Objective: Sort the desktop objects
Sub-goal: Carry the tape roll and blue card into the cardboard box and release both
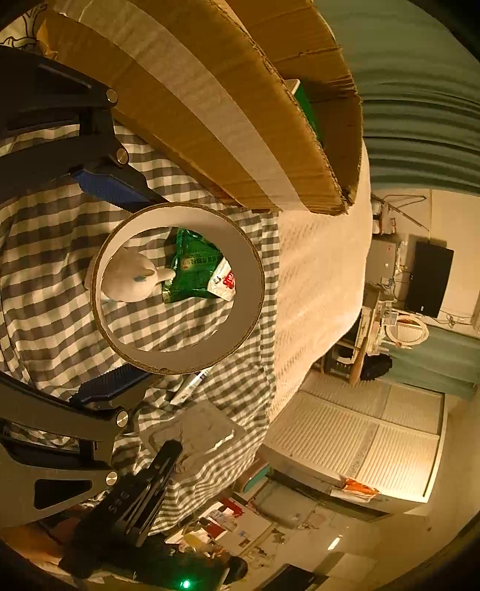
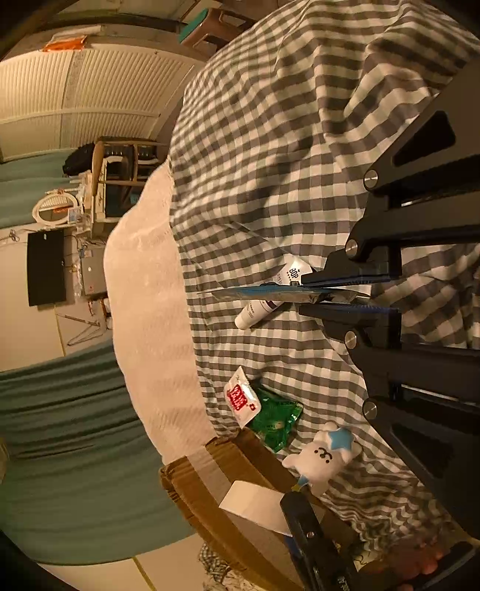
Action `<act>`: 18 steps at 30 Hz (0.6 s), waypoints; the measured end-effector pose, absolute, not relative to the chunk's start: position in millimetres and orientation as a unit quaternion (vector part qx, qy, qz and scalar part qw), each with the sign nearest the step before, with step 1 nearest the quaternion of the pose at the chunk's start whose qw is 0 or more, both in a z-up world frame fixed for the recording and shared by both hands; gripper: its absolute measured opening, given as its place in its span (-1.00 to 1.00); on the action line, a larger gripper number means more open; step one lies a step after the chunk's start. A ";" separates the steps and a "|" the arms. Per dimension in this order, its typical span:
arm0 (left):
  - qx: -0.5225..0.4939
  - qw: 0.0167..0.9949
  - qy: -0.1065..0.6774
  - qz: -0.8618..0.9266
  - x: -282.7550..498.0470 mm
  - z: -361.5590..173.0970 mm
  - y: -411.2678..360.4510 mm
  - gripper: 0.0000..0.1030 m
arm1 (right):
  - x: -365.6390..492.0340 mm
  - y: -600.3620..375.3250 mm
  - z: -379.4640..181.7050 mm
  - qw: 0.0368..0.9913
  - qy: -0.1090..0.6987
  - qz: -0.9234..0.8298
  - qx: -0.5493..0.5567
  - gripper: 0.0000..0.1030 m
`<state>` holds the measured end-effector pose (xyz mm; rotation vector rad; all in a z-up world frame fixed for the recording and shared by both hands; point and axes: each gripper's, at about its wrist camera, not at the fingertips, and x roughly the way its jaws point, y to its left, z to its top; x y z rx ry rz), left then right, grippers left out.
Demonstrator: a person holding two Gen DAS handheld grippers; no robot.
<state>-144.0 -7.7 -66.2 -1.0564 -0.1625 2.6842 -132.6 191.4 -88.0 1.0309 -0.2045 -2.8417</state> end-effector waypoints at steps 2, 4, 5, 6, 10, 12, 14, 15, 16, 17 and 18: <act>-0.362 0.127 -0.055 0.922 -145.7 -66.6 -6.7 0.52 | -122.7 191.8 -82.1 0.055 -0.078 -0.939 0.332 -0.85; -0.366 0.129 -0.056 0.920 -148.1 -68.5 -6.4 0.52 | -115.8 190.6 -77.9 0.059 -0.083 -0.939 0.328 -0.85; -0.367 0.130 -0.057 0.919 -148.4 -69.2 -6.5 0.52 | -112.8 189.9 -76.5 0.061 -0.086 -0.939 0.327 -0.85; -0.366 0.129 -0.058 0.920 -148.8 -69.1 -7.1 0.52 | -110.2 188.9 -74.7 0.068 -0.093 -0.938 0.326 -0.85; -0.348 0.124 -0.065 0.927 -146.4 -49.0 -13.8 0.52 | -102.9 170.0 -52.7 0.097 -0.089 -0.943 0.305 -0.85; -0.326 0.116 -0.055 0.936 -141.3 -26.4 -21.0 0.52 | -99.4 152.4 -31.8 0.125 -0.076 -0.947 0.287 -0.85; -0.285 0.104 -0.056 0.951 -132.9 4.7 -39.0 0.53 | -96.0 129.9 -8.1 0.154 -0.066 -0.949 0.267 -0.85; -0.265 0.094 -0.063 0.958 -128.2 22.9 -54.1 0.53 | -96.5 117.1 2.3 0.172 -0.063 -0.947 0.262 -0.85; -0.254 0.082 -0.069 0.961 -125.3 34.6 -66.4 0.52 | -97.4 101.2 12.6 0.192 -0.062 -0.945 0.256 -0.85; -0.242 0.068 -0.077 0.965 -121.8 45.0 -80.5 0.52 | -99.4 87.8 21.2 0.211 -0.060 -0.943 0.251 -0.85; -0.232 0.052 -0.085 0.968 -119.1 53.6 -96.1 0.53 | -103.3 71.2 29.8 0.233 -0.056 -0.939 0.247 -0.85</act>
